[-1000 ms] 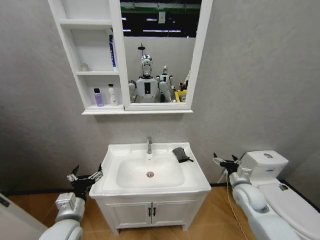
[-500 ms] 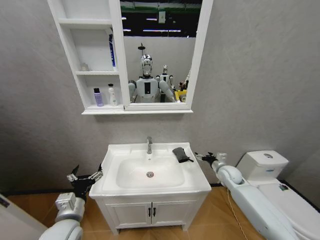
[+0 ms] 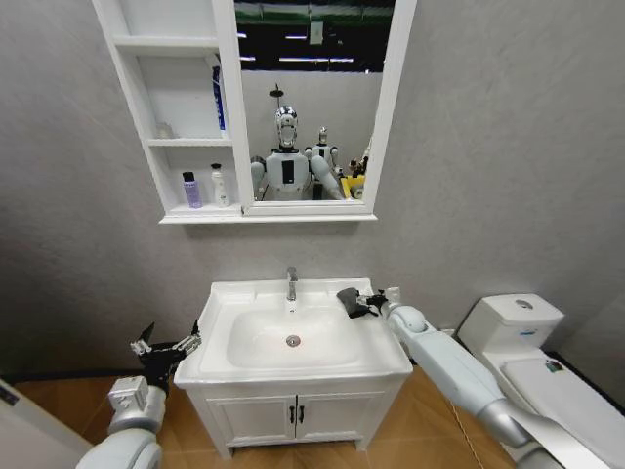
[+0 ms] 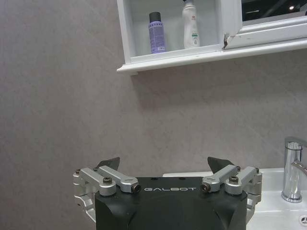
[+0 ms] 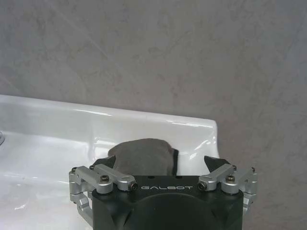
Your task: Move facial cleanser and shampoo from washbasin to cabinet, then wipe washbasin with towel.
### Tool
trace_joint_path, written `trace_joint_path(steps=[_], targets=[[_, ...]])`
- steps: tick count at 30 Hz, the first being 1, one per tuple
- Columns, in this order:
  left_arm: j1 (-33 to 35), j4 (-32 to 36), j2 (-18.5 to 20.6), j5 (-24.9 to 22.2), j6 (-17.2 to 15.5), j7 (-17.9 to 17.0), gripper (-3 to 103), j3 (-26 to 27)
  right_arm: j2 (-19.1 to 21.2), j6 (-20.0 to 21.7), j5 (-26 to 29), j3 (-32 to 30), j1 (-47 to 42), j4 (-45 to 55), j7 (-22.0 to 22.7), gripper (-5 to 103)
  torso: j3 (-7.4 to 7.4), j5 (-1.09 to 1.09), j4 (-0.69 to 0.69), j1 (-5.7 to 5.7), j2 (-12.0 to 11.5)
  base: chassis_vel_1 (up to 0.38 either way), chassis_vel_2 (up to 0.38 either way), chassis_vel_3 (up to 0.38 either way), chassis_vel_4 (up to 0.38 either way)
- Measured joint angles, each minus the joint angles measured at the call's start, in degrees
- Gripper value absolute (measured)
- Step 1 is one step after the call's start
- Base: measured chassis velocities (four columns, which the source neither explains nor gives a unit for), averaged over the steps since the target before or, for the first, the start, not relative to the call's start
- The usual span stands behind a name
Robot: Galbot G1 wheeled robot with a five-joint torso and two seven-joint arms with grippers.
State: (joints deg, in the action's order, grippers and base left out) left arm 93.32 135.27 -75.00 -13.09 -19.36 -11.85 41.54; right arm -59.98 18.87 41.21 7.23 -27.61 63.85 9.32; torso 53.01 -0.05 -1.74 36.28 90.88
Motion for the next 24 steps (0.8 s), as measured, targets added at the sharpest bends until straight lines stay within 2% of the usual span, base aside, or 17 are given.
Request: trace_joint_path(steps=[7, 19, 24], targets=[[0.00, 0.00, 0.00, 0.00, 0.00, 0.00, 100, 0.00, -4.86, -0.83, -2.37, 0.46, 1.88, -5.81, -0.39, 100, 0.00, 0.01, 0.00, 0.00, 0.00, 0.000, 0.000, 0.000, 0.000], [0.00, 0.00, 0.00, 0.00, 0.00, 0.00, 100, 0.00, -5.61, -1.24, -4.46, -0.36, 1.81, -8.05, -0.40, 100, 0.00, 0.00, -0.01, -0.01, 0.00, 0.000, 0.000, 0.000, 0.000], [0.00, 0.00, 0.00, 0.00, 0.00, 0.00, 100, 0.00, -7.40, -1.66, -5.67, -0.97, 2.45, -9.99, -0.93, 100, 0.00, 0.00, -0.01, -0.01, 0.00, 0.000, 0.000, 0.000, 0.000]])
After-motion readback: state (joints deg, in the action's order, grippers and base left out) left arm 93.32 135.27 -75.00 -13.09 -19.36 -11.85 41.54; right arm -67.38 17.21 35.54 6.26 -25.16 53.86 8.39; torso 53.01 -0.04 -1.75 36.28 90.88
